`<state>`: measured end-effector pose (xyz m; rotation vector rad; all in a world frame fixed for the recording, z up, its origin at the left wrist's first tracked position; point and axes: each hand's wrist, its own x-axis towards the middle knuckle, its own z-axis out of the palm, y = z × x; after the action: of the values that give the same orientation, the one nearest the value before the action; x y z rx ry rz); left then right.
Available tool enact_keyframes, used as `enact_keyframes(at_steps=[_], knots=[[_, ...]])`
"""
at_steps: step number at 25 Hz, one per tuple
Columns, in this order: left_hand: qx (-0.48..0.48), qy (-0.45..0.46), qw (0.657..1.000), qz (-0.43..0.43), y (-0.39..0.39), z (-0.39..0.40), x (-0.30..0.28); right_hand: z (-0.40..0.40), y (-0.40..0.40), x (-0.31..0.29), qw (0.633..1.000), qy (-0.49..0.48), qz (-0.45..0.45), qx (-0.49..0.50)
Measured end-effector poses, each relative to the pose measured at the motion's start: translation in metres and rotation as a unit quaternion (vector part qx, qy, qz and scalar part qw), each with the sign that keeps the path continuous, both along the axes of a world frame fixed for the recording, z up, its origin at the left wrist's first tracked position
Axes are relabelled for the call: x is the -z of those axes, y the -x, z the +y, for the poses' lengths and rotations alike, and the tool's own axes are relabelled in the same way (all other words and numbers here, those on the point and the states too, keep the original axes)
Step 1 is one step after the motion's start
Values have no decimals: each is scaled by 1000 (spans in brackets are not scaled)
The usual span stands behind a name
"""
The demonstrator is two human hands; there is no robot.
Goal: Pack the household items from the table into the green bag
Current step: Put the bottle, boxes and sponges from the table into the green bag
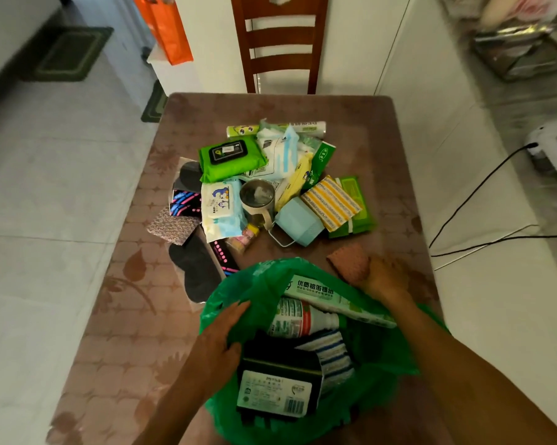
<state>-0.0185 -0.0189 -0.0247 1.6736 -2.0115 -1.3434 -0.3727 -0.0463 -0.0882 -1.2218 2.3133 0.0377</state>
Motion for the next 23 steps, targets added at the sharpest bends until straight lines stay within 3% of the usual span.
enact_keyframes(at_steps=[3, 5, 8, 10, 12, 13, 15, 18, 19, 21, 23], knots=[[4, -9, 1000, -1, -3, -2, -6, 6, -1, -17, 987, 61, -61, 134], [8, 5, 1000, -3, -4, -5, -10, 9, 0, -38, 960, 195, -85, 181], [-4, 20, 1000, 13, -2, -3, -15, 40, -12, -88, 901, 308, -247, 181], [-23, 38, 999, 26, -1, 1, -20, 72, -36, -104, 919, 235, -303, 94], [-27, 70, 997, 21, 2, 2, -22, 96, -58, -93, 951, 124, -282, 17], [-30, 76, 996, 21, 3, 2, -22, 102, -65, -86, 953, 112, -279, 30], [-22, 81, 996, 33, 5, 2, -26, 112, -71, -84, 945, 178, -258, 93], [4, 109, 993, 39, 1, 2, -28, 137, -47, -90, 939, 266, -26, 216], [18, 119, 992, 41, -2, 5, -29, 150, -37, -90, 922, 268, 1, 281], [41, 135, 989, 40, -6, 15, -35, 167, -24, -92, 878, 243, -80, 406], [56, 142, 988, 12, -3, 26, -41, 162, -27, -96, 844, 177, -250, 441]])
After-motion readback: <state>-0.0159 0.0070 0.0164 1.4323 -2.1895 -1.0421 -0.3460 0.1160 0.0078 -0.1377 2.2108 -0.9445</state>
